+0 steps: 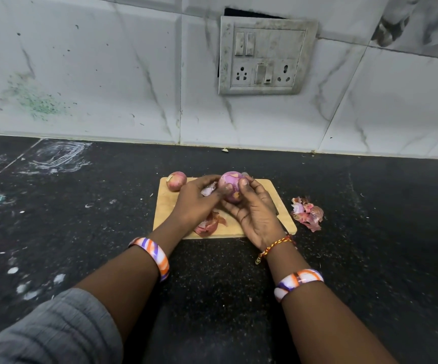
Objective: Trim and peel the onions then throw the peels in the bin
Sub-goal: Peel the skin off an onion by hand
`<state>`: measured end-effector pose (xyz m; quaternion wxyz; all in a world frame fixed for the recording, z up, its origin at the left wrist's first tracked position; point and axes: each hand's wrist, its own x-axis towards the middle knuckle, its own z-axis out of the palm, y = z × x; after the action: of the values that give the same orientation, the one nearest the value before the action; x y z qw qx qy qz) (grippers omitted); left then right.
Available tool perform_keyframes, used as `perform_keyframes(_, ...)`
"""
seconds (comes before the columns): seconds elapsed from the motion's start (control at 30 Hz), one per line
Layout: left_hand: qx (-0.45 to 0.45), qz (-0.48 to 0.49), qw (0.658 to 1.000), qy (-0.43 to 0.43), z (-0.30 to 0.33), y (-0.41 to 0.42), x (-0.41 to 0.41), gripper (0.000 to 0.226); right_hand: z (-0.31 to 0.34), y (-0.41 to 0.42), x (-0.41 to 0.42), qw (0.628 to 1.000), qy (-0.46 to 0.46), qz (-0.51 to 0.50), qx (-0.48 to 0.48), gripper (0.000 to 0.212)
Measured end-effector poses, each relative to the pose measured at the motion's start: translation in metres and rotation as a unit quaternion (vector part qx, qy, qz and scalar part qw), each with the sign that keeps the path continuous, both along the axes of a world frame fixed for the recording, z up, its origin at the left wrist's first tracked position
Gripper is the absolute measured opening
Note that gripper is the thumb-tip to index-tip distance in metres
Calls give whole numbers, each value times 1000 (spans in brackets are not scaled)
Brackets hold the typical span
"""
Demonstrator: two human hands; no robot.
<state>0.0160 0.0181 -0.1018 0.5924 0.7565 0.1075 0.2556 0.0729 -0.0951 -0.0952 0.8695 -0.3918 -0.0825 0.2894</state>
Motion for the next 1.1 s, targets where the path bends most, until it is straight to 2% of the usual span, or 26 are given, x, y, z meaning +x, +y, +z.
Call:
perform_keyframes(0.07,17,14,1000,-2,1,-1,0,32,0,0,0,1000,-11,6,-7,35)
perform_keyframes(0.17,-12,40,999,-15,2,1,0,21,1,0,-1,999,-28,23,-14,15)
perform_keyframes(0.23,-6,60,998,-16,2,1,0,21,0,-1,0,999,-32,27,-11,16)
perform_keyframes(0.4,9,75,996,-39,2,-2,0,20,-3,1,1,1000,-21,2,-5,34)
perform_keyframes(0.5,23,108,993,-42,0,0,0,14,-2,1,-1,998,-48,11,-32,21)
perform_keyframes(0.67,39,121,991,-30,-1,0,-1,2,-2,2,-2,995,-80,5,-65,24)
perform_keyframes(0.83,34,118,992,4,-1,4,0,21,-2,3,0,993,-92,8,-69,24)
perform_keyframes(0.97,65,130,989,15,1,0,-2,21,-1,3,1,995,-71,16,-65,15)
perform_keyframes(1.1,-18,103,994,2,0,3,1,18,-1,4,0,998,-47,0,-43,7)
